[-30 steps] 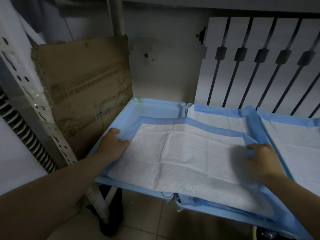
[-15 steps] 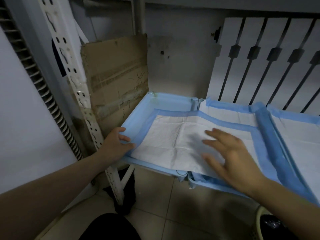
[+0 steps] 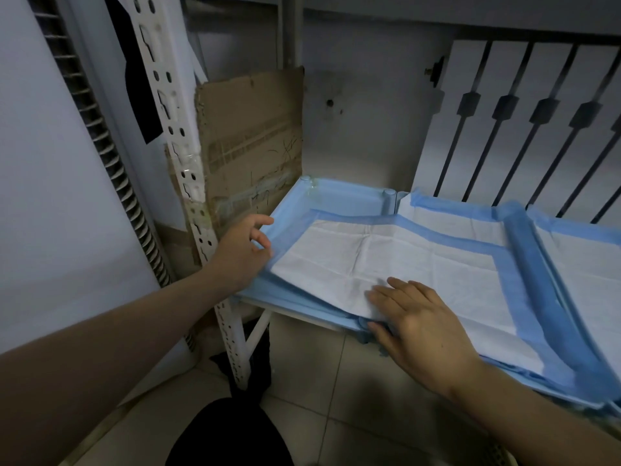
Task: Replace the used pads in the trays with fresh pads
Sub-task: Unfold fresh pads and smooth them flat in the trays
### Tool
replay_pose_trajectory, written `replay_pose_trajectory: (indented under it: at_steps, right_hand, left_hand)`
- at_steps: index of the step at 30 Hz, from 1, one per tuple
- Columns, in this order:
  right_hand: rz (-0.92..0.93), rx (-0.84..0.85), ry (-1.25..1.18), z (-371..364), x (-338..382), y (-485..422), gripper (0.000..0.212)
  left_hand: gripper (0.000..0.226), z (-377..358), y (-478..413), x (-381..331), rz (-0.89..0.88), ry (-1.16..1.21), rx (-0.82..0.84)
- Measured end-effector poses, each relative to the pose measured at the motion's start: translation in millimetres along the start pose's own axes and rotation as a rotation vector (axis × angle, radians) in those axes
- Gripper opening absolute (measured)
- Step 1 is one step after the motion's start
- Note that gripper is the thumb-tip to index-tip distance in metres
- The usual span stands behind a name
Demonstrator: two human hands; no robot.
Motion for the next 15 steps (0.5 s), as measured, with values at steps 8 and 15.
replay_pose_trajectory:
  at_steps: [8, 15]
  right_hand:
    - [0.055, -0.074, 0.12, -13.2, 45.4, -19.6, 0.054]
    - [0.15, -0.131, 0.222, -24.2, 68.1, -45.9, 0.042]
  left_hand:
    - [0.031, 9.8, 10.6, 15.1, 0.038, -0.041, -0.035]
    - [0.02, 13.1, 9.2, 24.0, 0.053, -0.052, -0.046]
Point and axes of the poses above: each hand's wrist, its own y-axis away from the middle knuckle, its own z-axis out of the back of the hand, x = y × z, the point moved 8 cm from there along -y, towards the middle knuckle, and after that the axes turned 8 degrees about -x, right-handed, at the moved point
